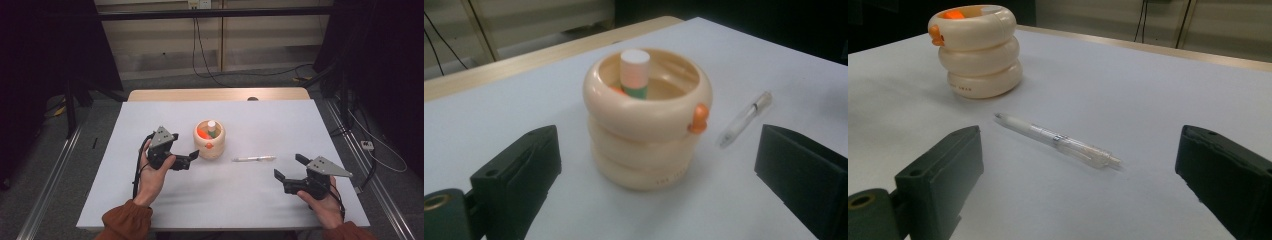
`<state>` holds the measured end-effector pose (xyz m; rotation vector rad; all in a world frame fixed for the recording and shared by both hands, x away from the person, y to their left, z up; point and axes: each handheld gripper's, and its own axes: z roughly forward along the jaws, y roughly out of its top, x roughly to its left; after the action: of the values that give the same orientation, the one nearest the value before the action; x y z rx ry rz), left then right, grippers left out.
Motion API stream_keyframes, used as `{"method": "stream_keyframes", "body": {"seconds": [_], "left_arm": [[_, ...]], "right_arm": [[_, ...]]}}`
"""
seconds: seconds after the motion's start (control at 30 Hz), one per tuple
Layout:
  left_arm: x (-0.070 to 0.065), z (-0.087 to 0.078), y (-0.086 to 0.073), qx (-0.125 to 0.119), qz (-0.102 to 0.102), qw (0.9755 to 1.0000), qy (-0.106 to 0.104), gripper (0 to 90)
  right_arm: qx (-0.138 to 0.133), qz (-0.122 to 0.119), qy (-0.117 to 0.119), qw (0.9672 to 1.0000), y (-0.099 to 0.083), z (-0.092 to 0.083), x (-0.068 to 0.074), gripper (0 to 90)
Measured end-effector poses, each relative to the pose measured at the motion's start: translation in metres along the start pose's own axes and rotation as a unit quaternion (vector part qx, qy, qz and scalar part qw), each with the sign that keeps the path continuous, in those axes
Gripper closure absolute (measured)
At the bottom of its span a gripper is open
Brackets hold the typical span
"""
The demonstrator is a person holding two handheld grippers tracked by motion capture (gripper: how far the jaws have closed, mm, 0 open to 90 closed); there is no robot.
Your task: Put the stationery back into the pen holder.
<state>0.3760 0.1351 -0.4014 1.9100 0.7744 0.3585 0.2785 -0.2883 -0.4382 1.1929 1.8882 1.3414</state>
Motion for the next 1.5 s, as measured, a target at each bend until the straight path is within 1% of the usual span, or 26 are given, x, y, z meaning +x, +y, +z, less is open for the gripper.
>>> {"method": "stream_keyframes", "body": {"seconds": [0.07,0.2,0.33,0.4,0.47,0.53,0.63,0.67,0.73,0.8,0.87,0.93,1.0,1.07,1.1,1.17,1.23,1.3,1.37,1.4,1.43,1.47,1.5], "left_arm": [[-0.004,-0.006,-0.006,0.002,0.006,1.0000,-0.003,4.4],[-0.007,-0.016,-0.014,-0.003,0.005,1.0000,-0.001,4.4],[-0.004,-0.025,-0.021,-0.005,-0.004,0.9999,0.014,4.5],[-0.001,-0.029,-0.027,-0.012,-0.011,0.9996,0.021,4.6],[0.002,-0.032,-0.031,-0.007,-0.018,0.9994,0.030,4.7],[0.003,-0.036,-0.035,-0.006,-0.021,0.9992,0.034,4.7],[0.002,-0.041,-0.038,-0.007,-0.020,0.9990,0.040,4.7],[0.001,-0.044,-0.039,-0.008,-0.023,0.9988,0.044,4.7],[0.000,-0.048,-0.040,-0.012,-0.019,0.9986,0.048,4.8],[-0.001,-0.053,-0.042,-0.012,-0.019,0.9986,0.048,4.8],[-0.001,-0.057,-0.046,-0.007,-0.028,0.9986,0.044,4.8],[-0.002,-0.058,-0.049,-0.004,-0.027,0.9985,0.047,4.6],[-0.001,-0.060,-0.053,-0.007,-0.038,0.9980,0.049,4.7],[-0.003,-0.061,-0.056,-0.005,-0.026,0.9981,0.056,4.6],[-0.004,-0.060,-0.058,-0.007,-0.026,0.9980,0.058,4.6],[-0.003,-0.058,-0.060,-0.003,-0.026,0.9983,0.052,4.7],[-0.003,-0.058,-0.061,-0.003,-0.027,0.9981,0.056,4.8],[-0.004,-0.059,-0.060,-0.010,-0.034,0.9976,0.060,4.8],[-0.004,-0.062,-0.060,-0.012,-0.031,0.9970,0.070,4.8],[-0.005,-0.064,-0.060,-0.012,-0.029,0.9970,0.071,4.8],[-0.005,-0.065,-0.060,-0.014,-0.030,0.9970,0.070,4.7],[-0.005,-0.066,-0.060,-0.012,-0.025,0.9971,0.071,4.7],[-0.005,-0.067,-0.060,-0.015,-0.027,0.9971,0.069,4.7]], "right_arm": [[-0.001,-0.001,0.001,1.0000,0.000,0.000,0.000,4.6],[0.000,0.000,0.000,1.0000,0.000,0.001,0.000,4.3],[0.000,0.002,0.002,1.0000,0.001,0.001,0.001,4.4],[-0.001,0.000,0.002,1.0000,0.001,0.001,0.001,4.5],[-0.002,0.003,0.002,1.0000,0.001,0.001,0.001,4.6],[-0.003,0.001,0.000,1.0000,0.002,0.001,0.001,4.9],[-0.007,-0.007,-0.001,1.0000,0.005,0.001,0.001,4.7],[-0.009,-0.004,-0.001,0.9999,0.007,0.001,0.001,5.0],[-0.011,-0.003,-0.001,0.9999,0.009,0.003,0.001,5.3],[-0.009,-0.001,-0.002,1.0000,0.010,0.004,0.000,5.6],[-0.008,0.003,-0.003,1.0000,0.011,0.006,-0.001,6.9],[-0.006,0.005,-0.001,1.0000,0.012,0.008,-0.003,10.2],[-0.005,0.006,0.001,1.0000,0.013,0.010,-0.005,13.8],[-0.002,0.005,0.006,1.0000,0.013,0.011,-0.007,17.1],[0.000,0.004,0.007,1.0000,0.014,0.012,-0.007,19.2],[0.001,0.002,0.006,1.0000,0.015,0.013,-0.008,22.4],[0.002,0.009,0.008,0.9999,0.017,0.014,-0.010,26.0],[0.001,0.011,0.007,0.9999,0.019,0.015,-0.013,27.8],[0.001,0.009,0.001,1.0000,0.022,0.018,-0.015,29.8],[0.000,0.011,0.000,0.9999,0.023,0.019,-0.016,31.5],[-0.002,0.016,0.000,0.9999,0.024,0.020,-0.018,31.1],[-0.003,0.025,-0.001,0.9997,0.026,0.022,-0.021,30.8],[-0.004,0.032,0.000,0.9995,0.027,0.024,-0.023,32.2]]}}
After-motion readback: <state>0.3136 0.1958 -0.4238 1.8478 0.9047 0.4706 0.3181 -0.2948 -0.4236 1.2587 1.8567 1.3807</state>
